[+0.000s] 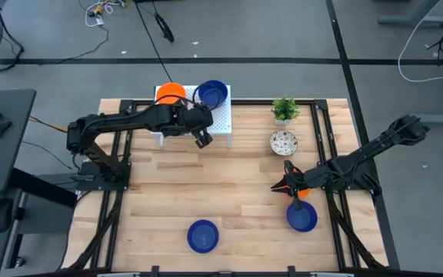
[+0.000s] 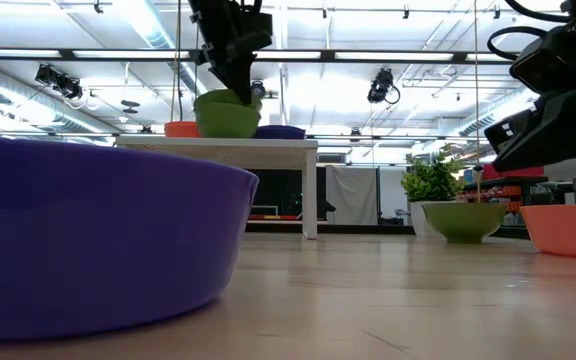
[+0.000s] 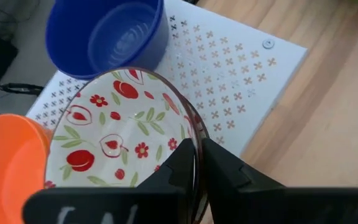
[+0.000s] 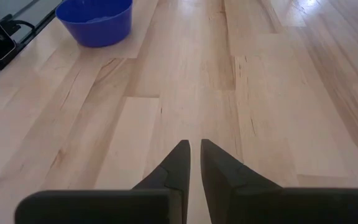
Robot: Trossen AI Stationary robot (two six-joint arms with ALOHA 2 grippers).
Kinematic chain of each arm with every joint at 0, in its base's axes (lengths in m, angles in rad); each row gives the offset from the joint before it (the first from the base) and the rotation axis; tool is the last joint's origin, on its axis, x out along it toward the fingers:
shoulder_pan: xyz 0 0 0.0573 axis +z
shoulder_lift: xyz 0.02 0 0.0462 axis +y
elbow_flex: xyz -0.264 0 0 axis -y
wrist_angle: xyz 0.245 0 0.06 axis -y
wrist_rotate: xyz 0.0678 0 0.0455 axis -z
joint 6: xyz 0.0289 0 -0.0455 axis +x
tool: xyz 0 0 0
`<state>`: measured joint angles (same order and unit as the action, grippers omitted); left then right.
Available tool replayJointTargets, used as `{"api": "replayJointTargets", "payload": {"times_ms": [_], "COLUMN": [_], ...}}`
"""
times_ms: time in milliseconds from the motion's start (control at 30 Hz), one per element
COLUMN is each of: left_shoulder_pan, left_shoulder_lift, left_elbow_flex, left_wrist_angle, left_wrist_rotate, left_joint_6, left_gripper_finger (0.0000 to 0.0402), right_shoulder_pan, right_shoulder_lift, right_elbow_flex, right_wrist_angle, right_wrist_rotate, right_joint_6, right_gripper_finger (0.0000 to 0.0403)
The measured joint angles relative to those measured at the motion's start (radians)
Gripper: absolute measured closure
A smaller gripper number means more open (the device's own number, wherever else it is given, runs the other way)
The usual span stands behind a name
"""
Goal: Pick & Place Mini bowls
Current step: Stack the red pattern bowl on top of the red pattern bowl on the shelf
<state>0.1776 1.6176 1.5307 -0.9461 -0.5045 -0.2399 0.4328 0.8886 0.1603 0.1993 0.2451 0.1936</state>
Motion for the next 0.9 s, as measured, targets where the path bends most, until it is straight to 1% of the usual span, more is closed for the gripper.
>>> {"api": "replayJointTargets", "payload": {"times_ms": [300,400,467,567,733,833,900], "left_shoulder_pan": [0.0,0.0,0.0,0.007,0.031,0.035,0.035], "left_shoulder_lift": [0.0,0.0,0.0,0.0,-0.001,-0.001,-0.002], "left_elbow_flex": [0.0,0.0,0.0,0.002,0.034,0.073,0.101], "left_wrist_angle": [-0.018,-0.016,-0.01,-0.009,-0.01,-0.011,-0.019], "left_wrist_rotate": [0.018,0.031,0.031,0.039,0.107,0.113,0.114], "left_joint_6": [-0.016,-0.008,-0.003,-0.003,0.027,0.038,0.042], "left_gripper_finger": [0.0363,0.035,0.0332,0.0291,0.0217,0.0195,0.0196], "right_shoulder_pan": [0.0,0.0,0.0,0.0,0.0,0.0,0.0], "right_shoulder_lift": [0.0,0.0,0.0,0.0,0.0,0.0,0.0], "right_elbow_flex": [0.0,0.0,0.0,0.0,0.0,0.0,0.0], "right_wrist_angle": [0.0,0.0,0.0,0.001,0.001,0.001,0.001], "right_wrist_rotate": [0.0,0.0,0.0,0.0,0.0,0.0,0.0], "right_joint_6": [0.0,0.0,0.0,0.0,0.0,0.0,0.0], "right_gripper_finger": [0.0362,0.0362,0.0362,0.0362,0.0362,0.0362,0.0362]}}
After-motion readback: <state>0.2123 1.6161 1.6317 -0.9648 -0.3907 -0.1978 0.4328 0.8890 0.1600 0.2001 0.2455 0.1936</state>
